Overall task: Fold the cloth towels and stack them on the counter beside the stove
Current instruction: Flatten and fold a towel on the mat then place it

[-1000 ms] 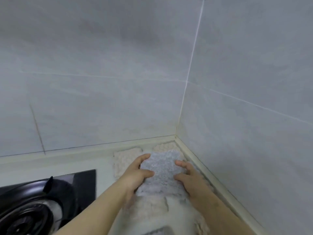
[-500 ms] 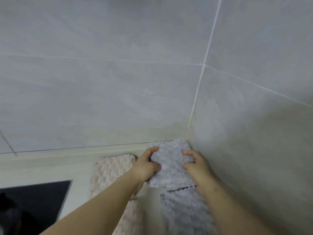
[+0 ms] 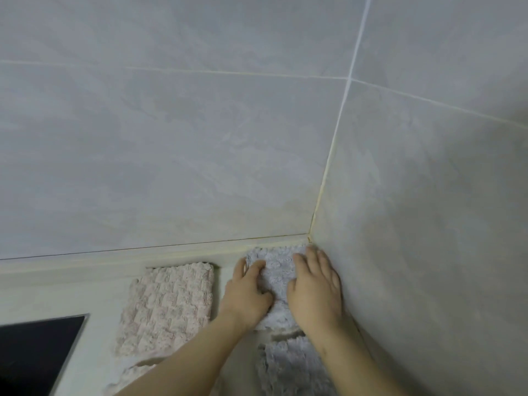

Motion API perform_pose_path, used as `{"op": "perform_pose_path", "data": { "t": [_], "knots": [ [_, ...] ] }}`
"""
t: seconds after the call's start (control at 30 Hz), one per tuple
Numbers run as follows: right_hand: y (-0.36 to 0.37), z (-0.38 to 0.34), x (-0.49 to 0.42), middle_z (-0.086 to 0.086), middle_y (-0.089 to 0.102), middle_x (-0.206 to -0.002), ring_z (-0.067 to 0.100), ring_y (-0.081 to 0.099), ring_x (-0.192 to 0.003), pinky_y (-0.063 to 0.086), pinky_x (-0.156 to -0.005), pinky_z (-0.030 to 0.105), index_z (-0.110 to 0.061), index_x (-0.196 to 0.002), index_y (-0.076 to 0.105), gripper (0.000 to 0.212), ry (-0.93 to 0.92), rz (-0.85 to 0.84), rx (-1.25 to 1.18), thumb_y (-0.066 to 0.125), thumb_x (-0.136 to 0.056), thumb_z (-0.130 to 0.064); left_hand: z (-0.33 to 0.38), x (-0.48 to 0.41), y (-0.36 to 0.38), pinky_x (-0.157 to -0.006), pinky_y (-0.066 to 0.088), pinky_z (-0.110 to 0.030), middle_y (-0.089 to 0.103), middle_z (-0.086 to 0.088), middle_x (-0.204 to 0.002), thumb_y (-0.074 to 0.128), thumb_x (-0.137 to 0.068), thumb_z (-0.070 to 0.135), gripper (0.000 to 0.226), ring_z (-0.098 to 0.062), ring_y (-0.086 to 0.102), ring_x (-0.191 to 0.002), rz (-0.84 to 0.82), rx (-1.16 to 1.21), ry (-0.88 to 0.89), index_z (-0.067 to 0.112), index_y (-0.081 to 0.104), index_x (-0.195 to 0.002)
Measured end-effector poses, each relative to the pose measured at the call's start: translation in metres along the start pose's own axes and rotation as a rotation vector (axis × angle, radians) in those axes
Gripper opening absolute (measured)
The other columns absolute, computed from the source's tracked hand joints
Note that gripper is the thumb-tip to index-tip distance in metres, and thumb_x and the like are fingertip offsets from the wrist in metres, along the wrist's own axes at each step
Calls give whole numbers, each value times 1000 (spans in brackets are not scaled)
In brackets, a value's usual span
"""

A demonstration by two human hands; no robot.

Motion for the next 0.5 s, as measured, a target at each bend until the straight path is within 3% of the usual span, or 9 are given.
{"op": "perform_pose_path", "data": {
  "t": [0.03,0.07,0.1,0.17,0.23,0.5],
  "knots": [
    [4,-4,-1,12,58,-131,28,57,-119,49,-92,41,-11,-113,67,48,-17,-44,15,39,-76,-25,6,0,-5,-108,31,-35,5,0,-157,47,-91,24,59,-26,30,-135,69,-204,59,33,24,-145],
    [11,-5,-2,11,46,-143,27,44,-133,39,-105,40,-10,-129,56,51,-17,-115,24,32,-86,-25,13,2,-7,-113,21,-36,-7,6,-158,40,-95,31,55,-24,14,-142,114,-322,116,36,20,-146],
    [26,-2,-3,8,25,-155,23,23,-144,22,-115,38,-11,-144,36,51,-27,-197,42,26,-95,-25,16,1,-4,-115,14,-36,-11,10,-157,32,-98,35,51,-21,3,-144,112,-384,157,36,16,-147],
    [48,6,-1,2,-1,-160,17,-4,-147,-2,-118,32,-16,-151,7,52,-31,-334,61,16,-101,-31,9,-3,11,-117,2,-39,-11,10,-158,19,-101,37,50,-17,-11,-145,37,-484,169,32,6,-149],
    [55,7,-1,1,-6,-160,15,-8,-147,-7,-117,29,-17,-151,0,53,-58,-336,67,8,-100,-32,-6,-9,22,-117,-5,-40,-11,8,-158,13,-101,38,51,-16,-17,-144,-10,-564,128,29,-1,-150],
    [77,10,-3,1,-3,-160,12,-4,-147,-5,-116,27,-16,-151,1,53,-25,-379,-2,16,-102,-29,-18,-24,29,-116,-9,-38,-7,6,-158,11,-101,38,51,-14,-14,-145,-16,-603,130,27,0,-150]
  ]
}}
Point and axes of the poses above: each hand's wrist, its own x-axis away from the middle knuckle, its own y-axis out of the palm, z = x × y, the point moved 10 cm from there along -x, towards the middle knuckle
